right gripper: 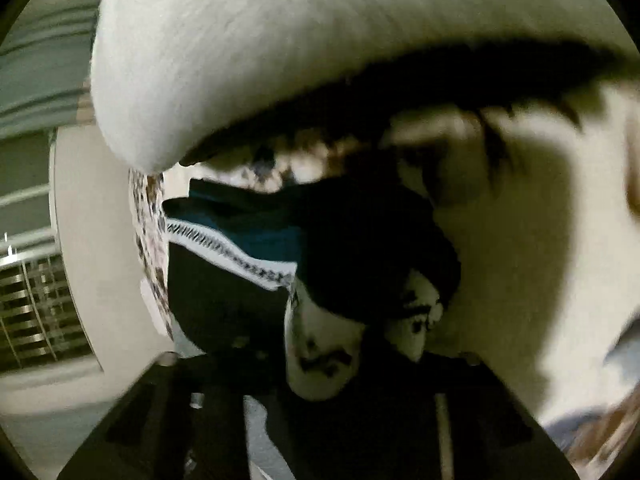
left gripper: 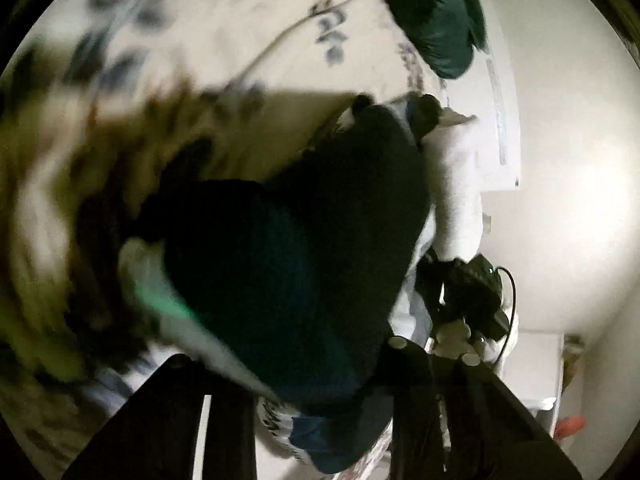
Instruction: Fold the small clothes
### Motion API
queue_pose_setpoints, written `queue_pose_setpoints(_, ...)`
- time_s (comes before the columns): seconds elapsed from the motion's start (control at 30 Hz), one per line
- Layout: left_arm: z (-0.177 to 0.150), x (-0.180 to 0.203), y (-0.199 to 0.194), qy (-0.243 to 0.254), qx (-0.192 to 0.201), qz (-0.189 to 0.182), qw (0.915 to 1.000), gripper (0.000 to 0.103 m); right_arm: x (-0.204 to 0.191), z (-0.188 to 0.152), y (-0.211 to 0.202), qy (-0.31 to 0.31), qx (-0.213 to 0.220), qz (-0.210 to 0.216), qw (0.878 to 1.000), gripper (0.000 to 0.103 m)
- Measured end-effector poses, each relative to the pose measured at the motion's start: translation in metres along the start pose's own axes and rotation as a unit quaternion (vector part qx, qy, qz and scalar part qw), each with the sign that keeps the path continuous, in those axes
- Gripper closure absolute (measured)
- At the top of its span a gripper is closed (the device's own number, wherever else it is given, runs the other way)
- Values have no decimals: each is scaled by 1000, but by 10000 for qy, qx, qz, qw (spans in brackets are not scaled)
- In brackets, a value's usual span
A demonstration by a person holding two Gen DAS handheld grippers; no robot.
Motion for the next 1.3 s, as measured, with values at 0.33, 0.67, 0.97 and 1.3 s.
queue_pose_setpoints(0.33, 79, 46, -40, 1957, -1091, 644, 9725, 83, -37, -131, -26, 1211, 920, -181, 9882, 87)
queue_pose_setpoints(0.67, 85, 3, -24, 2010, -1170, 1733, 9570, 73, -48, -239, 37, 2303, 967, -242, 9680, 60)
queue_pose_setpoints(0.97, 49, 54, -96, 3351, 258, 2836, 8981, 6, -45, -258, -37, 1813, 697, -1094, 9748, 31)
queue_pose_setpoints(1.3, -9, 17, -42, 3415, 148, 3640, 8664, 4, -52, -254, -123, 1456, 659, -1815, 9703, 28)
Point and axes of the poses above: each gripper's, at about its wrist camera, not at the fingertips, and y roughly the way its jaws point, x to its right, z to its top, the point moved 8 cm from there along y, roughly the way its jaws point, and after that the axes turned 12 degrees about -y, right-handed, at the moved point
